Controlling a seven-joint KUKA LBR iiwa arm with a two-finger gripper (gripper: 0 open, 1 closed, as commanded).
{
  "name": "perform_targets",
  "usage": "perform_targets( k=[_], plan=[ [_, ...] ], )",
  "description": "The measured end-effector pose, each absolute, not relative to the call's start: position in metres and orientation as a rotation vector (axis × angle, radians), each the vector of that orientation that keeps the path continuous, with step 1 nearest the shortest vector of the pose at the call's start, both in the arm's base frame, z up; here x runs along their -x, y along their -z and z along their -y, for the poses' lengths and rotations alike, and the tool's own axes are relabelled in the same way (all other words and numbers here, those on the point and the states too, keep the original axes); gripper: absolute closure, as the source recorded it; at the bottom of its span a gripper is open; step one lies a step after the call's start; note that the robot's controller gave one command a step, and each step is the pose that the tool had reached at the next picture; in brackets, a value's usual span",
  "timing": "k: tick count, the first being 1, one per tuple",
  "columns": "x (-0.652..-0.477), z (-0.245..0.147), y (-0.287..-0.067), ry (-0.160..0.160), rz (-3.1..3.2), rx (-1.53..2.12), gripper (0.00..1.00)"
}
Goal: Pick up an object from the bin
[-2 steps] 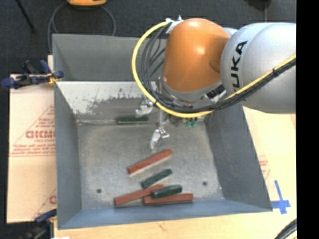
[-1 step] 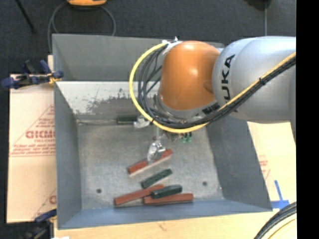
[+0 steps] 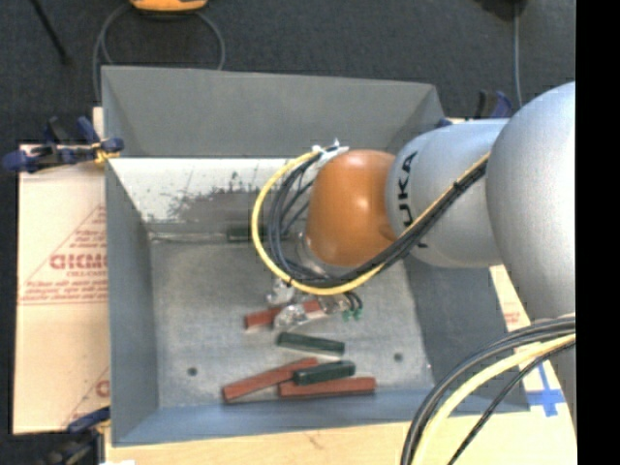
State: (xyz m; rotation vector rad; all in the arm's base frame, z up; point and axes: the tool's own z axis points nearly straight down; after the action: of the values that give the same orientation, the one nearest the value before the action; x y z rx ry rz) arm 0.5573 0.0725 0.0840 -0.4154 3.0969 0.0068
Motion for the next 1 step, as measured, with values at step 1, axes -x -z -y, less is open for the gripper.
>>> perform_targets(
  k=[1],
  plan=[
    [-0.5572,-0.0724,-0.0838,-0.007,-3.097,0.414,1.00]
  ],
)
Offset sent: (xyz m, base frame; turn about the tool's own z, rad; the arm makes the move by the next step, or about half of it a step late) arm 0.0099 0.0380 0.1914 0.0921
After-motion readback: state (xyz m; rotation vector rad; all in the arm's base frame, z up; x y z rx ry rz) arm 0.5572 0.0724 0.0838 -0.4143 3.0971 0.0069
